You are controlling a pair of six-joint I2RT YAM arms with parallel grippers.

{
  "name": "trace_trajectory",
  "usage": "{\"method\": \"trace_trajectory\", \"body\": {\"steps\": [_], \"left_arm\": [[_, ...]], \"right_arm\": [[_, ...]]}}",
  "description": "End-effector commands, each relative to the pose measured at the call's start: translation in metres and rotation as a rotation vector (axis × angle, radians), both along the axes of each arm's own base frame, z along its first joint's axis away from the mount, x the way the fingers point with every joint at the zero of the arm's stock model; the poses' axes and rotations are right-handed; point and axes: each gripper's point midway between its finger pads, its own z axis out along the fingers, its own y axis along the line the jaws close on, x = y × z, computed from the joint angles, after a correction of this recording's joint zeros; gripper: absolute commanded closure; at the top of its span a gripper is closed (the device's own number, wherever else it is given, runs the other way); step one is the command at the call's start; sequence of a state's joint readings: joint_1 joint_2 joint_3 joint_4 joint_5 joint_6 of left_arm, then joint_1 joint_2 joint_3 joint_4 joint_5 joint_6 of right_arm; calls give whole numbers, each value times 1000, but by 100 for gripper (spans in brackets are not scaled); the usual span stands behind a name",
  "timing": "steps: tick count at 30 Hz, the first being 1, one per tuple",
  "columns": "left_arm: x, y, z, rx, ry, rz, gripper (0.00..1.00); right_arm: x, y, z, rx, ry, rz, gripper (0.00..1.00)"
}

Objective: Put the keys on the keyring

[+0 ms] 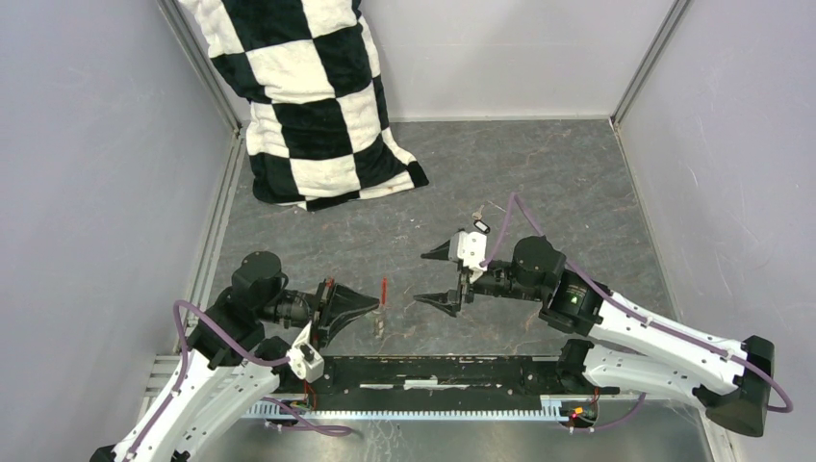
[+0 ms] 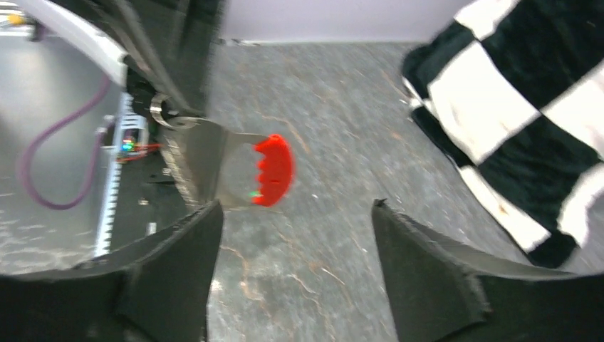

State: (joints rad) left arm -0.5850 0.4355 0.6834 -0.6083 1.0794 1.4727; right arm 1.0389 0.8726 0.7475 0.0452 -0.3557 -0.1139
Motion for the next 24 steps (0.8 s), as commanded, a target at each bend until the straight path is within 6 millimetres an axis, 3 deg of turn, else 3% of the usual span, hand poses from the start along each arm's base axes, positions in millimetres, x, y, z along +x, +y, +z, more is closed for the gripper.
{"method": "trace_trajectory", "body": {"steps": [1,7,12,13,19,24], "left_arm": [[-11,0,10,-24,-80,-68,98],[-11,-1,-5,29,118,-45,98],[-3,-6,-11,56,336,3,98],[-2,-7,-13,60,350,9,98],[12,-12,-4,-4,446,84,98],[20,-19,-4,-18,564,107,98]], "right_arm": [[38,-18,-9,-13,16,-236,14],[123,-64,-60,-108,192,-596,12],[169,-102,-116,-230,298,-791,16],[180,-106,-119,-220,296,-820,18],[215,-135,-173,-282,326,-946,23],[226,-157,-206,-317,363,-1018,23]]}}
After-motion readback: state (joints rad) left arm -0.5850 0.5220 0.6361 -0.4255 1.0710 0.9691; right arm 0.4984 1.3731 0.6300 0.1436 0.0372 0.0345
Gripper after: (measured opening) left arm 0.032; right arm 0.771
